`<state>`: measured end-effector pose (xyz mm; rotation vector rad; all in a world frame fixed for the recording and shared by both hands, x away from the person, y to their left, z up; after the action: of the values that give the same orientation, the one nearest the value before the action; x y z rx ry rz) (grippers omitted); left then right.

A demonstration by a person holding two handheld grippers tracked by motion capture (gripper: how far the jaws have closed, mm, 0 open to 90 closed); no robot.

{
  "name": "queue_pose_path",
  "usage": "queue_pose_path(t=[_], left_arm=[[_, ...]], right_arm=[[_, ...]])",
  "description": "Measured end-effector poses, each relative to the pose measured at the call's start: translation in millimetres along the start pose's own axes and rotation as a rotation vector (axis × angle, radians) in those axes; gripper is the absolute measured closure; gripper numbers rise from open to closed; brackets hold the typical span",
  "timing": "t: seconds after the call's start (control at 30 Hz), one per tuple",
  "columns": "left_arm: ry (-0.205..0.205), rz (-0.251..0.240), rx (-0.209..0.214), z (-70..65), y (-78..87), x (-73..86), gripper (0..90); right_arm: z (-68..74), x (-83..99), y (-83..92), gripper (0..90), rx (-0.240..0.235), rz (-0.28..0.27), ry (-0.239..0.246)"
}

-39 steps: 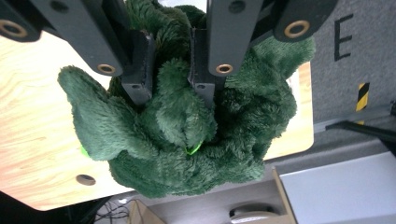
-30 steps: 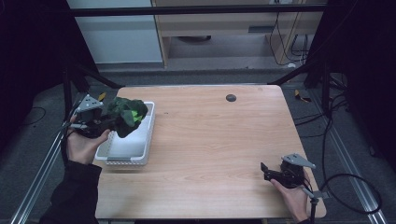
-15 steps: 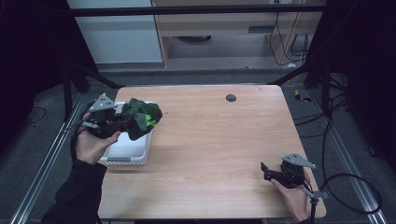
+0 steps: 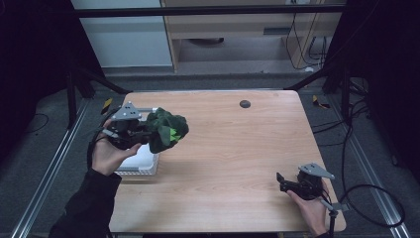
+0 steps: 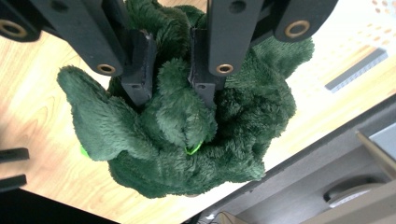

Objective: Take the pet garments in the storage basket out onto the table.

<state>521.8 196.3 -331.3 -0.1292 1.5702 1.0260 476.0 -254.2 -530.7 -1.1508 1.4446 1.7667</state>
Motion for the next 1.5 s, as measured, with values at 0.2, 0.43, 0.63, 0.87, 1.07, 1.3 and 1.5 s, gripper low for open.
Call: queue_pose_path(t=[0.2,0.43,0.63,0.87,1.07,1.3,1.5], left_arm=[[-0.032,0.024,0.037,-8.7,-11.1,-4.0,74.3],[-0.084,0.06,0.078,-19.5,-21.6,-8.6,74.3],[-0.135,0.089,0.122,-29.3,-28.6,-12.1,74.2],[-0.177,0.139,0.158,-39.0,-38.7,-11.9,74.2],[-0.216,0.178,0.181,-47.3,-49.8,-10.9,74.2],[-0.249,0.209,0.214,-56.7,-62.9,-9.1,74.2],[-0.27,0.232,0.237,-64.3,-71.8,-8.5,74.1]], right_arm=[[-0.1,-0.1,-0.1,8.1,0.0,-0.001,0.001],[0.0,-0.4,0.2,8.1,-0.001,-0.003,-0.004],[-0.2,-0.5,0.5,8.1,-0.001,-0.005,-0.003],[-0.3,-0.7,0.7,8.1,-0.001,-0.007,-0.003],[-0.2,-0.8,0.6,8.1,-0.002,-0.008,-0.002],[-0.3,-0.8,0.8,8.1,-0.003,-0.008,-0.001],[-0.5,-1.0,0.8,8.1,-0.004,-0.01,0.002]])
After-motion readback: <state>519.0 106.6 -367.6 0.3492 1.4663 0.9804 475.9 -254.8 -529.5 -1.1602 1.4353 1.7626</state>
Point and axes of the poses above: each handheld gripper's, and its own axes: y roughly backward along the jaws, x roughly out of its underside, z roughly to its left, the point moved 6 cm from there along -y, roughly forward along the jaws, and after that the axes turned 5 degrees about -z, right-handed, at the moved point
